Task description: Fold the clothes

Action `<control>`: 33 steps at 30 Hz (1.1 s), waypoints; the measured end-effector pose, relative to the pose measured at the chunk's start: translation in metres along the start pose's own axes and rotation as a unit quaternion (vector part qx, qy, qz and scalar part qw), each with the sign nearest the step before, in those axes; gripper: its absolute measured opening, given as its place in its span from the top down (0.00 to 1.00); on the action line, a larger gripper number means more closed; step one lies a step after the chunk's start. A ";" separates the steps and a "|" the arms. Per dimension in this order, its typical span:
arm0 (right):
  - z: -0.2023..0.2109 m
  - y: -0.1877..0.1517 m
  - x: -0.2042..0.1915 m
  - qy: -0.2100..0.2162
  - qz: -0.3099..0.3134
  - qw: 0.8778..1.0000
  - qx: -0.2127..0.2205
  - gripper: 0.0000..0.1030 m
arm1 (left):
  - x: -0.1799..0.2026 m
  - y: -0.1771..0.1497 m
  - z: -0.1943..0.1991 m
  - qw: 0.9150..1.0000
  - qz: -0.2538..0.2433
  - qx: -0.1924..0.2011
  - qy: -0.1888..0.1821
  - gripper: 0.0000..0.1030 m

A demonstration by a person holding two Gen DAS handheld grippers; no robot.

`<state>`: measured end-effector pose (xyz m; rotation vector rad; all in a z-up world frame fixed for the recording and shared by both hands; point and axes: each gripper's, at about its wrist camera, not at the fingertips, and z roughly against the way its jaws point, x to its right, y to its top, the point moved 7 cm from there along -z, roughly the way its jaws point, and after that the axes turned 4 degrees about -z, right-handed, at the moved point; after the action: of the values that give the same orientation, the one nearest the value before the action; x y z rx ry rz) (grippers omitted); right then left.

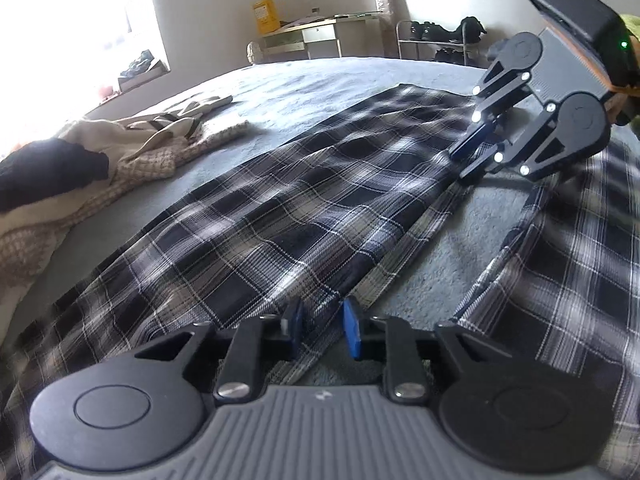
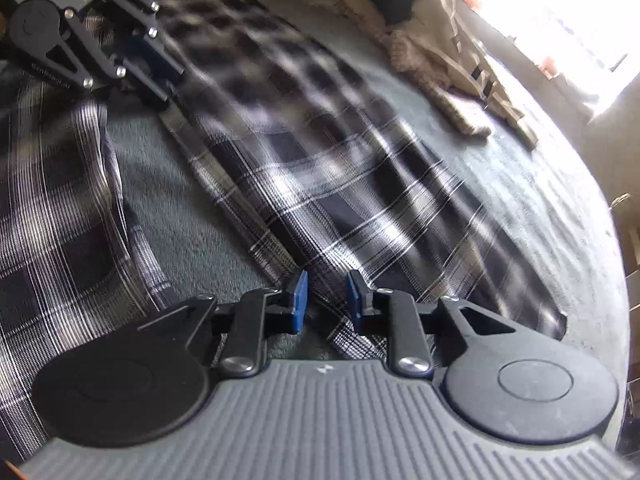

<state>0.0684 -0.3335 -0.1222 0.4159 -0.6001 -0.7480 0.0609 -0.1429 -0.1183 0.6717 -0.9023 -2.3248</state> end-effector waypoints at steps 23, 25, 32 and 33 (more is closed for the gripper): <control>0.033 -0.036 0.030 -0.098 0.007 0.995 0.014 0.98 | 0.022 0.000 0.026 0.990 -0.101 0.066 0.074 0.97; 0.030 -0.047 0.044 -0.110 0.011 0.994 -0.006 0.97 | 0.021 0.002 0.026 0.990 -0.096 0.067 0.074 0.97; 0.021 -0.094 0.083 -0.126 0.029 0.989 -0.069 0.69 | 0.021 -0.003 0.022 0.991 -0.099 0.061 0.069 0.97; 0.020 -0.097 0.085 -0.129 0.032 0.989 -0.072 0.67 | 0.020 -0.003 0.021 0.991 -0.097 0.060 0.069 0.97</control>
<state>0.0556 -0.4628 -0.1298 0.1670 -0.7934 -0.7847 0.0325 -0.1448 -0.1117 0.9981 -0.9568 -2.3708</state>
